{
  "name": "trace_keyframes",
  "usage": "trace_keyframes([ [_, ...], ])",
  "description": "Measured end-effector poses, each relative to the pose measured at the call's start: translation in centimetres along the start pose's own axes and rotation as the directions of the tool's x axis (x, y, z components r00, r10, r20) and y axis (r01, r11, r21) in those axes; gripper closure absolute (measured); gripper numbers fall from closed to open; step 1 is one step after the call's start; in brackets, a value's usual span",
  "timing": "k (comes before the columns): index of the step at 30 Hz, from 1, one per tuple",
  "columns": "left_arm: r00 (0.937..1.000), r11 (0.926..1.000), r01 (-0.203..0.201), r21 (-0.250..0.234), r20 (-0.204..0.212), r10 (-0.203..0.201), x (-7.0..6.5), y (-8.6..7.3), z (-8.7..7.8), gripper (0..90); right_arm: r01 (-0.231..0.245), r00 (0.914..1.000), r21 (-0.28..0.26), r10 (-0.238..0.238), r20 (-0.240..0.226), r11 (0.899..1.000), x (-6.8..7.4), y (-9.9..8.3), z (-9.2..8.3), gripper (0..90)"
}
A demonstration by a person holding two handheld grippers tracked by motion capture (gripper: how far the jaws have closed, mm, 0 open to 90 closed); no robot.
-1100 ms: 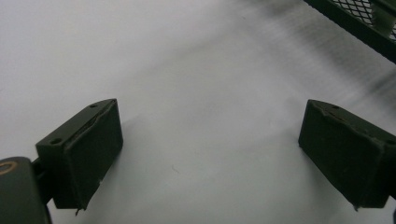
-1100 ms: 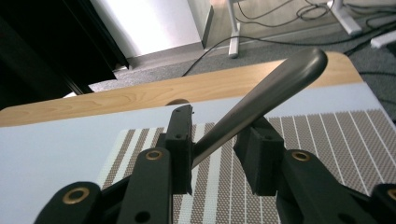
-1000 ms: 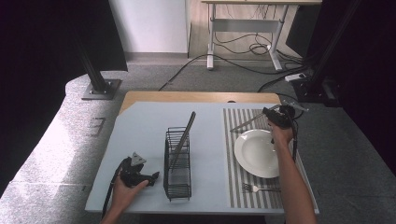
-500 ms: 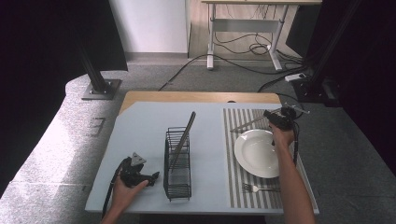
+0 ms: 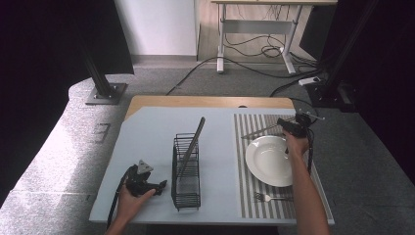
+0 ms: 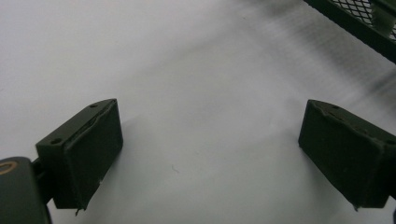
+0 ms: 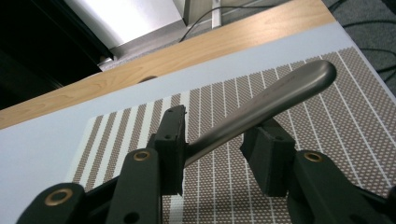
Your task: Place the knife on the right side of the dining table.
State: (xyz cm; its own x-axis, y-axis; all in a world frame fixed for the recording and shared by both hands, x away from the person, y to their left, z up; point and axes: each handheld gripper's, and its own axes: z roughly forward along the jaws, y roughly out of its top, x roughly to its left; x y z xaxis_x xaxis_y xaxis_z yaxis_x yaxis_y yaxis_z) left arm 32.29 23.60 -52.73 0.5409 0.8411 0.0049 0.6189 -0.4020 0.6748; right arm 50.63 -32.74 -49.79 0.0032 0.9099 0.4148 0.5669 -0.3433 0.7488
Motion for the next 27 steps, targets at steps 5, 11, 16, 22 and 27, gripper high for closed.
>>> trace_keyframes([
  [5, 1.0, 1.0, 0.0, 0.0, 0.0, 0.0, 0.0, 0.0, 0.0, 5.7, -0.027, 0.9996, 0.02, 0.027, 0.009, 0.999, -0.4, -0.2, 0.2, 58.4],
  [11, 1.0, 1.0, 0.0, 0.0, 0.0, 0.0, 0.0, 0.0, 0.0, 5.6, -0.035, 0.9993, 0.031, 0.034, 0.017, 0.999, -0.6, -0.3, 0.4, 57.2],
  [16, 1.0, 1.0, 0.0, 0.0, 0.0, 0.0, 0.0, 0.0, 0.0, 5.7, -0.028, 0.9987, 0.048, 0.026, 0.045, 0.998, -0.6, -0.2, 0.4, 54.8],
  [22, 1.0, 1.0, -0.001, 0.0, 0.0, 0.001, 0.0, 0.0, 0.0, 5.7, -0.024, 0.9937, 0.089, 0.014, 0.111, 0.996, -0.9, -0.2, 0.1, 51.8],
  [27, 1.0, 1.0, -0.001, 0.001, 0.0, 0.001, 0.0, 0.0, 0.0, 5.7, -0.038, 0.9909, 0.095, 0.025, 0.132, 0.995, -1.3, 0.1, -0.5, 49.5],
])
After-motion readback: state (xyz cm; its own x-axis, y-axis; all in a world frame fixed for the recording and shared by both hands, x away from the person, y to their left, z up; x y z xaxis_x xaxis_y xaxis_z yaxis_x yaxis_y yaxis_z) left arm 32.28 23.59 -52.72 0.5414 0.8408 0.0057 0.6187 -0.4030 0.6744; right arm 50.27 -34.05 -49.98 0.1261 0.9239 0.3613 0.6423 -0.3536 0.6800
